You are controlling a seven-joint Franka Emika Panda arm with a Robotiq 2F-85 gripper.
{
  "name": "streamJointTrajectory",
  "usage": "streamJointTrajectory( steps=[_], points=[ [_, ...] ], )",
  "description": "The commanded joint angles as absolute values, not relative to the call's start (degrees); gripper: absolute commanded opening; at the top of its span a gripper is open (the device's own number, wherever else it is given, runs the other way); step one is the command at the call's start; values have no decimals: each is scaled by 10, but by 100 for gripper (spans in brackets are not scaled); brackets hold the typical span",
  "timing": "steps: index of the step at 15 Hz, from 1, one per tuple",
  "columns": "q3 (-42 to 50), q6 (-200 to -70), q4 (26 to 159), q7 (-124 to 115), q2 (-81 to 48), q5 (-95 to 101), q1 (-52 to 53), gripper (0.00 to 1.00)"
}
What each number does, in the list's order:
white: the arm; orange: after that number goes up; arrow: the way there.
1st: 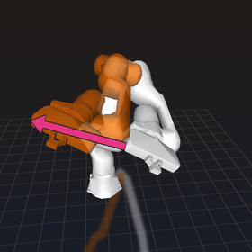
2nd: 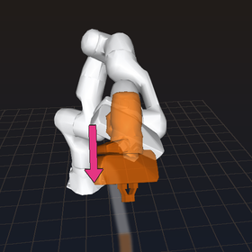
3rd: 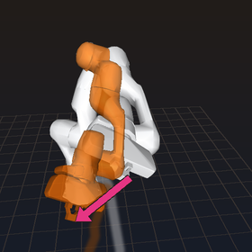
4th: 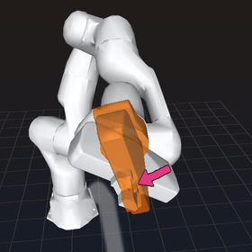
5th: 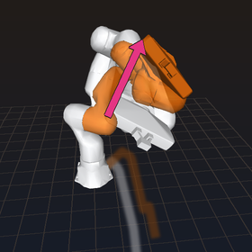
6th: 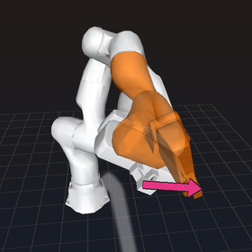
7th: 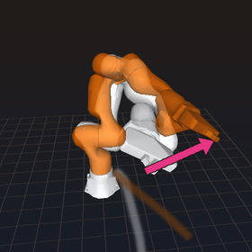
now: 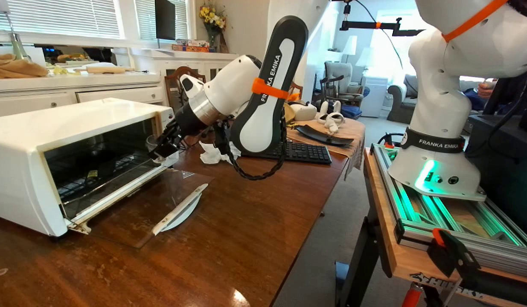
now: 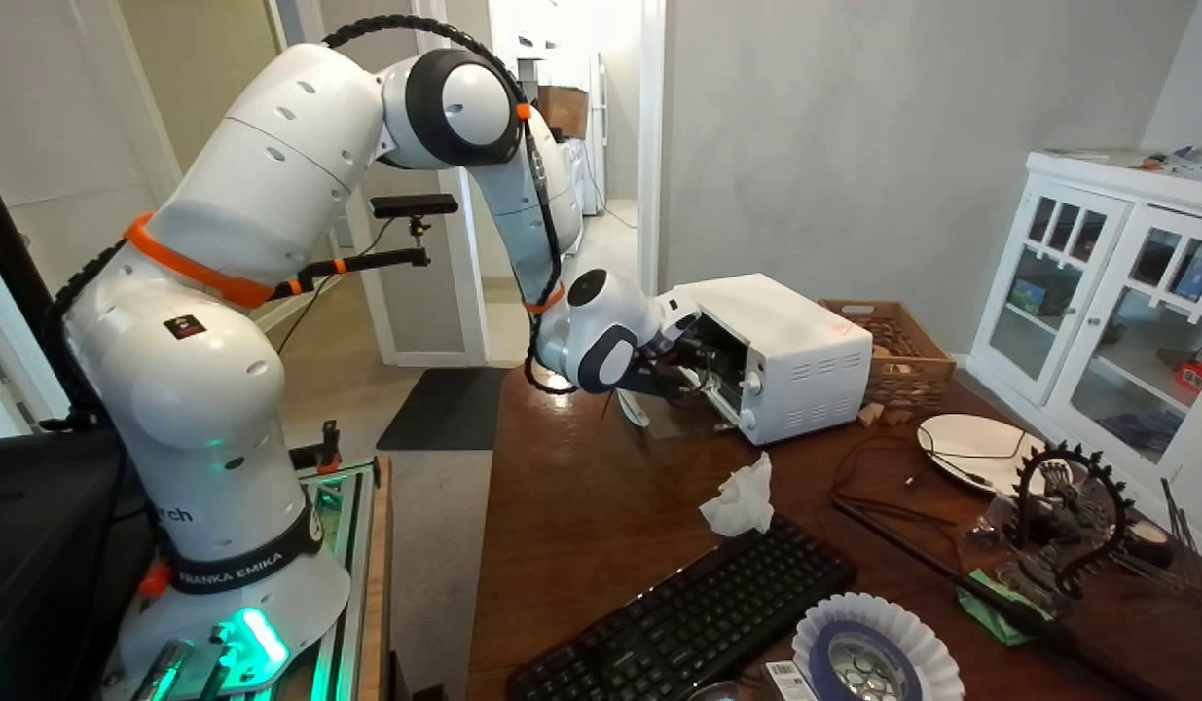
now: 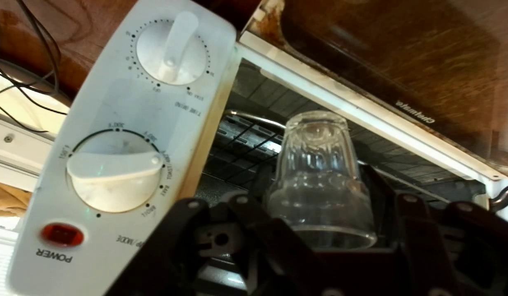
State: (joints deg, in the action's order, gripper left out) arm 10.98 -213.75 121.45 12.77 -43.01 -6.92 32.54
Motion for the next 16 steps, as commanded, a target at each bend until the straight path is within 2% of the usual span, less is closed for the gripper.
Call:
streamJointTrajectory(
  steps=[1,5,6,16],
  points=[
    [92,-2139,1214,148,-428,-80,310,55],
    [92,-2139,1214,148,-428,-80,310,55],
    [92,-2139,1214,148,-428,-80,310,30],
    [18,-2170,1178,116,-448,-69,253,30]
  ],
)
